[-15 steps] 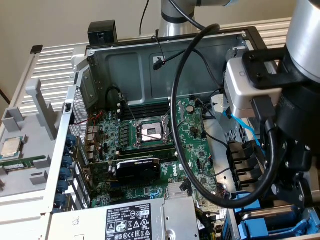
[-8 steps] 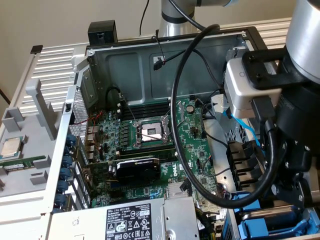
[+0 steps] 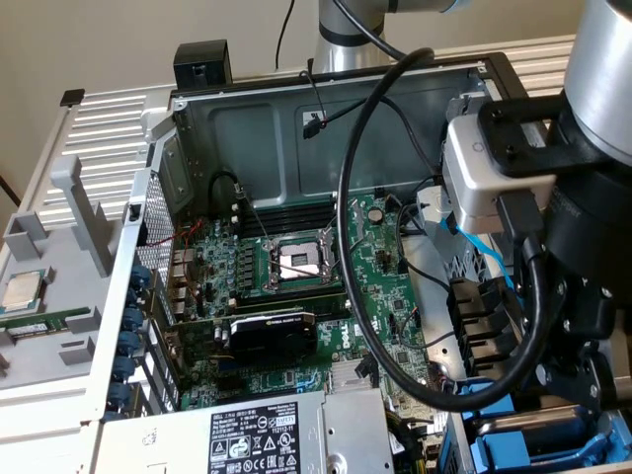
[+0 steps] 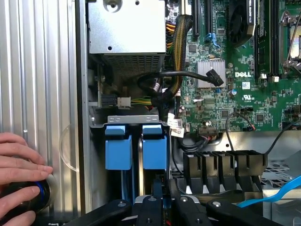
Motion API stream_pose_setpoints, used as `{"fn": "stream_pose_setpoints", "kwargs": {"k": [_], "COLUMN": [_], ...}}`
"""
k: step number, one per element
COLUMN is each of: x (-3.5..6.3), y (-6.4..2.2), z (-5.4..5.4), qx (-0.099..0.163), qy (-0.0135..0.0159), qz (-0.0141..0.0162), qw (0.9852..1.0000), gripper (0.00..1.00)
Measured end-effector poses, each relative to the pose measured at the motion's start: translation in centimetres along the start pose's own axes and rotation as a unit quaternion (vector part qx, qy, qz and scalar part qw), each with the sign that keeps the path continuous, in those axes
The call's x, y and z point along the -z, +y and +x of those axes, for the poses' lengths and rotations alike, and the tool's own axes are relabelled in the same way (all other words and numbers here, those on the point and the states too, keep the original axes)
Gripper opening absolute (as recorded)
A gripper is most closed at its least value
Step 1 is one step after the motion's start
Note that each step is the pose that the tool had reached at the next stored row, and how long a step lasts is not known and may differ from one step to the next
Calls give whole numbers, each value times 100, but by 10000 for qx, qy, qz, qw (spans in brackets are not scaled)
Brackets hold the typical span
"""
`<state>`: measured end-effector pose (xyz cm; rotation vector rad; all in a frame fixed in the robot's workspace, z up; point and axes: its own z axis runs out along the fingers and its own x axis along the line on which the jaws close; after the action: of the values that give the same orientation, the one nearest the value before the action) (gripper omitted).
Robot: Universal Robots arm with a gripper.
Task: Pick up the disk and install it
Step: 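Insert the second disk wire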
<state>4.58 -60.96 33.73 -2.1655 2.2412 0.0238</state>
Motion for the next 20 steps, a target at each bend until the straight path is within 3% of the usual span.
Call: {"fn": "stream_pose_setpoints", "kwargs": {"k": [7,10,14,20], "x": [0,8,27,131], "y": [0,0,0,1], "z": [0,-1,-10,-39], "qx": [0,1,0,2], "qy": [-2,1,5,30], "qz": [1,2,4,50], "qw": [10000,10000,10000,10000], "gripper": [18,36,42,42]}}
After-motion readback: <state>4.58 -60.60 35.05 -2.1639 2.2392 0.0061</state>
